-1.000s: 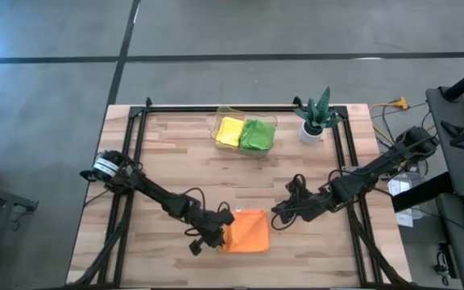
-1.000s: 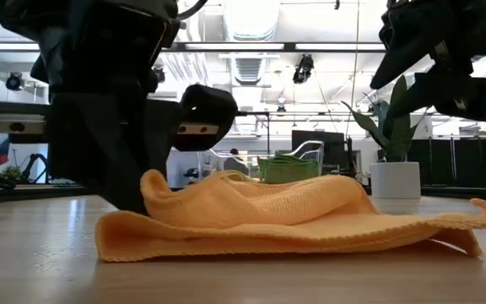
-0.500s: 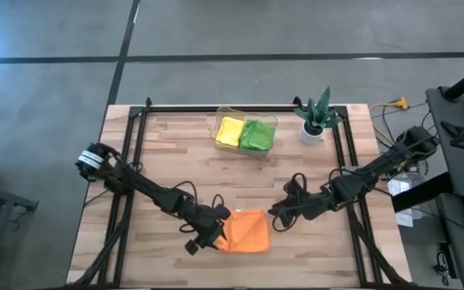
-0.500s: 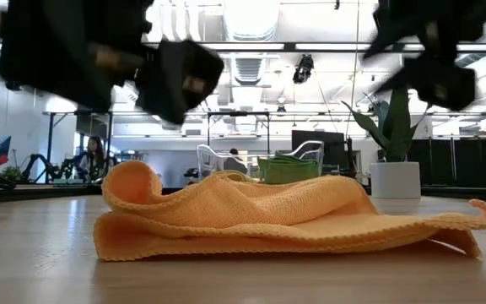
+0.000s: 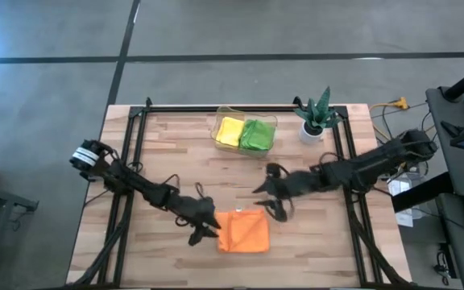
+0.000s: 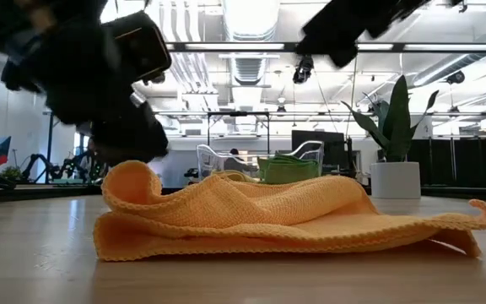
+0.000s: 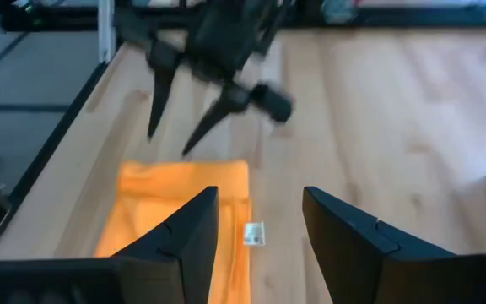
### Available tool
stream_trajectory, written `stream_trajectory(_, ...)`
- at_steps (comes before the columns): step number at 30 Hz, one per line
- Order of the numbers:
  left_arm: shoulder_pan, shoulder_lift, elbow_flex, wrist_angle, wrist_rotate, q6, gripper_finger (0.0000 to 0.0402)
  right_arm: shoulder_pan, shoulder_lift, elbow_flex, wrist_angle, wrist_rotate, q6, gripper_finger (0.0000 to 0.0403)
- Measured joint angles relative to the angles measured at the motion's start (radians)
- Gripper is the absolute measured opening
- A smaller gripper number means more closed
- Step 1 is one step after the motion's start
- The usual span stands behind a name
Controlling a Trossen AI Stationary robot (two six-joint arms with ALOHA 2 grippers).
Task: Fold microfiber towels
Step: Fold the orange microfiber towel
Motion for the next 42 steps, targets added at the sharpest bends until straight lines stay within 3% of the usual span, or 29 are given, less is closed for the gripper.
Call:
stream_trajectory(4, 0.001, 0.000, -0.078, 0.252, -0.107, -0.187, 0.0147, -0.110, 0.099, 0.051, -0.016, -0.253, -0.058, 0.0172)
stream_trajectory(10, 0.003, 0.026, -0.067, 0.256, -0.178, -0.361, 0.0134, -0.132, 0.294, 0.188, -0.083, -0.417, -0.257, 0.0175)
stream_trajectory(16, 0.002, 0.062, -0.058, 0.251, -0.179, -0.466, 0.0129, -0.144, 0.493, 0.342, -0.155, -0.568, -0.272, 0.0175)
stream_trajectory(28, -0.020, 0.102, -0.040, 0.201, -0.175, -0.543, 0.0129, -0.201, 0.735, 0.575, -0.342, -0.607, -0.296, 0.0176)
stream_trajectory(42, -0.025, 0.112, -0.035, 0.155, -0.174, -0.542, 0.0129, -0.241, 0.761, 0.582, -0.371, -0.616, -0.326, 0.0176)
